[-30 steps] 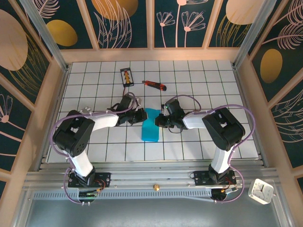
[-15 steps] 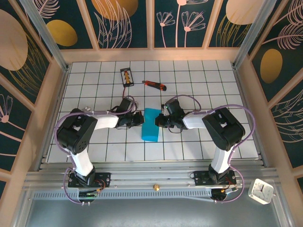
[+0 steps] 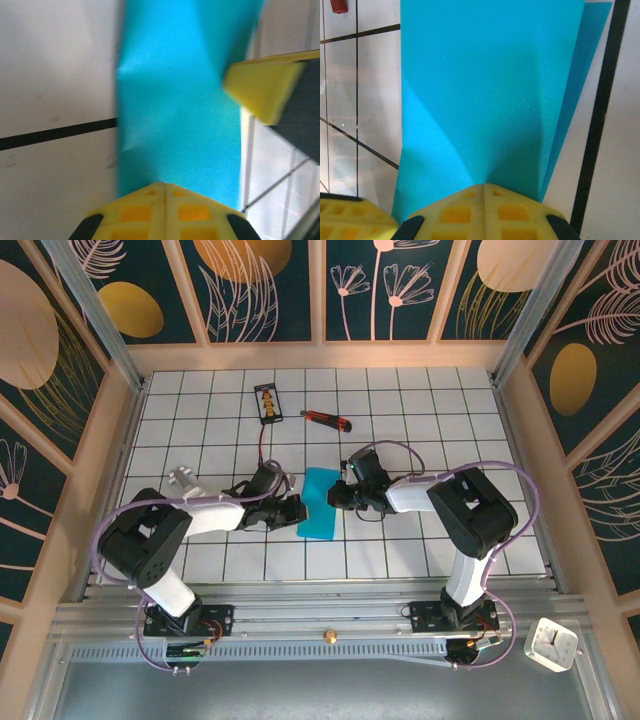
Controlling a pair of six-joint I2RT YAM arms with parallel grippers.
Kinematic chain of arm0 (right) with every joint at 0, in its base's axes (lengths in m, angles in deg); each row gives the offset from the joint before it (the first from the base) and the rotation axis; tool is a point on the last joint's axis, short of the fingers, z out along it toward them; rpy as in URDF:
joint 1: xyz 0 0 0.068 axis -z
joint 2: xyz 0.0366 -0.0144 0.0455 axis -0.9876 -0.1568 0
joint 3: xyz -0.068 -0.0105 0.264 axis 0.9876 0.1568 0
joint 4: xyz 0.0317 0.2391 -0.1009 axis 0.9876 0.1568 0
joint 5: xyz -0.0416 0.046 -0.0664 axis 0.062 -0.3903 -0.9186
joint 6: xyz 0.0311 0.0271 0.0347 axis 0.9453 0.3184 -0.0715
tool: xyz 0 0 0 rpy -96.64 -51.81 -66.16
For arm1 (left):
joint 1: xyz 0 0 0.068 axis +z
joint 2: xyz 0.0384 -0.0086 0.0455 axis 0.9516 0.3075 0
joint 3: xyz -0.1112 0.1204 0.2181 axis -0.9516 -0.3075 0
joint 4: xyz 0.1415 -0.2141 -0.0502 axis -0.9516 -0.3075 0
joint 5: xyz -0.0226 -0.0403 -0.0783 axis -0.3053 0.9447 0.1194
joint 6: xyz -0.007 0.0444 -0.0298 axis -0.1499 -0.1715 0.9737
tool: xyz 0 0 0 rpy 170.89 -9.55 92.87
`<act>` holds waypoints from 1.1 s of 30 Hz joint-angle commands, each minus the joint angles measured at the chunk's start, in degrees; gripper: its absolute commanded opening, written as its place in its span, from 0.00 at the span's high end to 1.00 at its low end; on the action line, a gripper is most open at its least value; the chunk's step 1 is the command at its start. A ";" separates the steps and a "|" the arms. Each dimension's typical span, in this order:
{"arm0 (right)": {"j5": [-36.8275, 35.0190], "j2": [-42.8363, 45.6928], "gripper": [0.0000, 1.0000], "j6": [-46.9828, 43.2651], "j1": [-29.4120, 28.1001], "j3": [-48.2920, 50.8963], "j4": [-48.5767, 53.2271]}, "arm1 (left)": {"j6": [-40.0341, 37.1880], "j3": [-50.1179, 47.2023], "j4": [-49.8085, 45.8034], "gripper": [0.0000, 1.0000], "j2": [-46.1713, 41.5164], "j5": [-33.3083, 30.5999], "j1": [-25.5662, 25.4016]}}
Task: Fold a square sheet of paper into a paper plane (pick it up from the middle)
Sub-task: First fold the square sheet of paper in half at the center of the table.
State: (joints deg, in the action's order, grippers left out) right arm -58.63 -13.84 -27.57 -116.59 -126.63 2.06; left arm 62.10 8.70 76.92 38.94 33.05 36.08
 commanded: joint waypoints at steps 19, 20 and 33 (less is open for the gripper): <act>-9.96 -3.77 1.00 -1.94 1.27 3.92 13.39 | 0.97 -4.21 -3.29 0.98 -4.83 2.50 -1.19; -9.96 -3.68 1.00 -1.90 1.29 3.92 13.42 | 0.83 -4.80 -3.53 0.99 -4.71 2.10 -1.22; -10.14 -3.37 1.00 -1.86 1.34 4.42 13.37 | -3.51 -2.96 -7.68 0.94 -10.36 -0.87 0.67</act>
State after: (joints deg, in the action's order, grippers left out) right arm -59.22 -13.56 -27.79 -116.57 -126.24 1.78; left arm 59.98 3.56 72.23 31.84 32.83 36.21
